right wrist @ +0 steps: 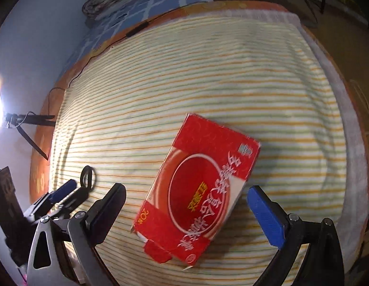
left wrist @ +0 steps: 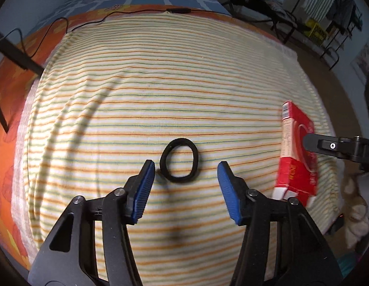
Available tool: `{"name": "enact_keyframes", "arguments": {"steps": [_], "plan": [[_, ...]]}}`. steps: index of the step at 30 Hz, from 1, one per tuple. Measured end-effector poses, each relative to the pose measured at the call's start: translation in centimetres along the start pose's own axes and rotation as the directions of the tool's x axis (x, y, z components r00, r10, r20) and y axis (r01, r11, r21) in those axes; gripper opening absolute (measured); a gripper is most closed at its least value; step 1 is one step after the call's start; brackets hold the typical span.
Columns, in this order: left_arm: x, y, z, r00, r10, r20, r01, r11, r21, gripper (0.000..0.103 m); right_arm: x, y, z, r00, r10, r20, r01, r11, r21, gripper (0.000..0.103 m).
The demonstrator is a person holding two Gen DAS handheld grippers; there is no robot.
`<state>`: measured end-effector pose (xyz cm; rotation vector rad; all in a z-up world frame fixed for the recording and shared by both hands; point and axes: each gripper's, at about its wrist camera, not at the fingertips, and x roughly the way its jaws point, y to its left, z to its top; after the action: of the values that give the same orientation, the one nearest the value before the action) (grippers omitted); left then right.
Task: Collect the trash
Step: 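Grasp the black rubber band with the left tool while the right tool holds the red box, then carry the rubber band and red box over the blue basket and open both tools to drop them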
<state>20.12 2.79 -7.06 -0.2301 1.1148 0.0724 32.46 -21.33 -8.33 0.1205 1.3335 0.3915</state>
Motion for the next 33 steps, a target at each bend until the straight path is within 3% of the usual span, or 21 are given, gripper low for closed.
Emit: {"name": "enact_keyframes", "arguments": {"steps": [6, 9, 13, 17, 20, 27, 33], "plan": [[0.8, 0.1, 0.4, 1.000, 0.031, 0.003, -0.031, 0.999, 0.018, 0.039, 2.3, 0.7, 0.1, 0.999, -0.023, -0.024, 0.024, 0.997, 0.076, 0.103], [1.2, 0.1, 0.7, 0.999, 0.045, 0.008, -0.046, 0.998, 0.032, 0.032, 3.0, 1.6, 0.8, 0.997, -0.077, -0.010, 0.077, 0.995, 0.057, 0.103], [1.0, 0.6, 0.9, 0.999, 0.044, 0.009, -0.044, 0.999, 0.020, 0.007, 3.4, 2.0, 1.1, 0.992, -0.127, 0.006, 0.127, 0.991, 0.031, 0.103], [0.4, 1.5, 0.9, 0.999, 0.045, 0.020, -0.045, 0.999, -0.008, 0.007, 3.2, 1.9, 1.2, 0.990, -0.138, 0.018, 0.138, 0.990, 0.012, 0.103], [-0.4, 2.0, 1.0, 0.999, 0.042, 0.035, -0.041, 0.999, -0.021, 0.007, 2.8, 1.9, 0.9, 0.988, -0.150, 0.031, 0.151, 0.989, -0.004, 0.095], [-2.8, 2.0, 0.7, 0.997, 0.024, 0.072, -0.021, 0.999, -0.033, 0.007, 1.1, 0.2, -0.5, 0.997, -0.064, 0.037, 0.063, 0.998, 0.017, 0.093], [-5.3, 1.4, -0.1, 0.995, 0.001, 0.099, 0.001, 1.000, -0.016, 0.007, -1.2, 0.6, -2.2, 0.994, -0.062, 0.090, 0.064, 0.998, -0.025, 0.091]]}}
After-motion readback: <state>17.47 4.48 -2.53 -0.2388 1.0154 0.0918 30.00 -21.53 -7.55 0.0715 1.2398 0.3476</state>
